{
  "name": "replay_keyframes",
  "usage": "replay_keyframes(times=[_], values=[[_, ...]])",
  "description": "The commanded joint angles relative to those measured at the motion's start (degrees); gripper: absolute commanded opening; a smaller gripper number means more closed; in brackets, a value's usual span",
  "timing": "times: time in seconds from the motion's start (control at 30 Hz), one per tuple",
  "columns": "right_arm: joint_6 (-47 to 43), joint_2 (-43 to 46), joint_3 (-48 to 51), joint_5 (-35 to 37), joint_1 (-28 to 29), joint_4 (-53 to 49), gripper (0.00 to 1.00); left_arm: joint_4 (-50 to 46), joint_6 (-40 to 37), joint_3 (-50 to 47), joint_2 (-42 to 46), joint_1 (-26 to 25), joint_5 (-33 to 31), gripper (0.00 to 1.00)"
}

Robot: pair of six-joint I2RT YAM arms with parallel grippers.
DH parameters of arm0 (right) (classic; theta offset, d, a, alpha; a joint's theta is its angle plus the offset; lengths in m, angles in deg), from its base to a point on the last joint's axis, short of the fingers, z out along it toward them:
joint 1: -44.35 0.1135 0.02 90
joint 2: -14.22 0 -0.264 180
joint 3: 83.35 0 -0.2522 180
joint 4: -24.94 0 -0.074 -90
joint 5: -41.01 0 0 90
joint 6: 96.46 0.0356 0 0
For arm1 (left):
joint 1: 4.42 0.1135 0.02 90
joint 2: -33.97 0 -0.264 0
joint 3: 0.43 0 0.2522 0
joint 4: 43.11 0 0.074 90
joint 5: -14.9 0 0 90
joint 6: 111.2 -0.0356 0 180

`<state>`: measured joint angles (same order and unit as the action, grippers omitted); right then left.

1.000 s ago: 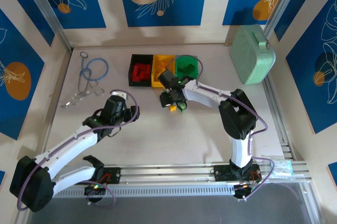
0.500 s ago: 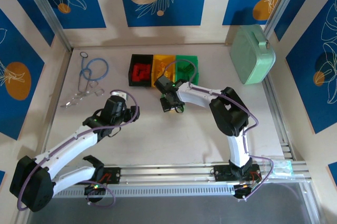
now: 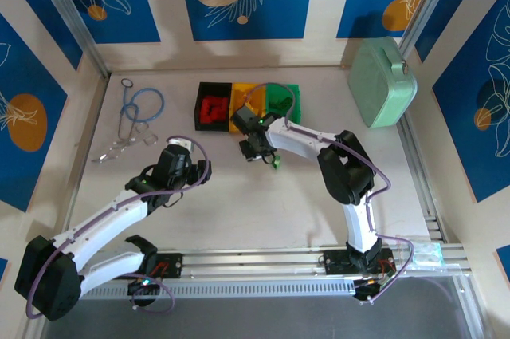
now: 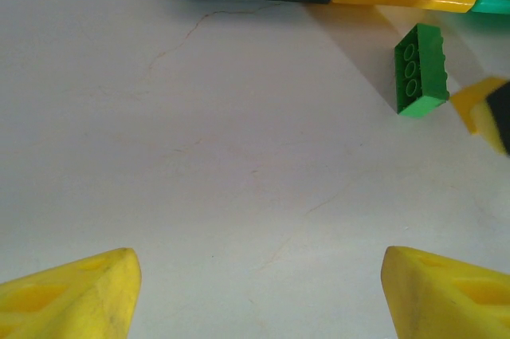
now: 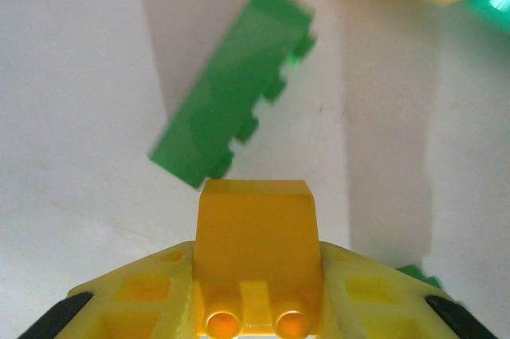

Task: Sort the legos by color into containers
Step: Pick up the lego from the center of the table, then place the lego in the container, then pick up the lego from the center of the table.

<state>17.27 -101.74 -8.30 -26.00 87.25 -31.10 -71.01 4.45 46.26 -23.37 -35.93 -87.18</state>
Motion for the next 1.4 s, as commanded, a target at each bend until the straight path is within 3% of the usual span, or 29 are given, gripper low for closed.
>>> replay_keyframes(times=[0.0,0.3,0.4,0.43,0.5,0.57,0.77,1.03,1.23,1.37], values=[[-2.1,0.4,-7.3,-0.5,-2.6,-0.7,0.3,0.5,0.3,-0.8,0.6,-0.2,0.7,0.79],[-4.7,-16.8,-33.0,-3.1,-7.4,-6.5,0.31,-1.9,1.2,-3.2,7.0,-0.7,2.4,0.78],[-5.2,-23.4,-43.7,-2.1,-8.0,-10.7,0.35,-2.3,2.1,-4.5,9.1,-1.2,3.3,0.78],[-5.1,-25.4,-47.3,-1.2,-8.2,-13.1,0.43,-2.5,2.3,-4.9,9.6,-1.4,3.5,0.78],[-5.3,-27.6,-53.2,-0.4,-8.3,-16.0,0.73,-3.2,2.5,-5.2,10.0,-1.8,3.6,0.78],[-5.4,-26.7,-53.8,-0.1,-8.0,-15.8,0.81,-3.3,2.5,-5.6,10.1,-2.1,3.9,0.78],[-4.9,-15.0,-38.5,2.2,-6.2,-8.9,0.84,-0.4,1.3,-5.5,7.6,-2.6,5.8,0.79],[-0.7,6.6,-5.1,-0.1,-6.0,1.8,0.82,6.4,-2.9,0.7,-5.8,-2.8,11.1,0.79],[1.9,15.1,14.3,-2.8,-6.2,6.2,0.81,12.4,-2.3,6.6,-17.2,-2.9,14.9,0.8],[2.9,16.5,21.9,-4.9,-6.0,9.2,0.81,15.6,-1.1,10.1,-23.2,-2.9,18.0,0.8]])
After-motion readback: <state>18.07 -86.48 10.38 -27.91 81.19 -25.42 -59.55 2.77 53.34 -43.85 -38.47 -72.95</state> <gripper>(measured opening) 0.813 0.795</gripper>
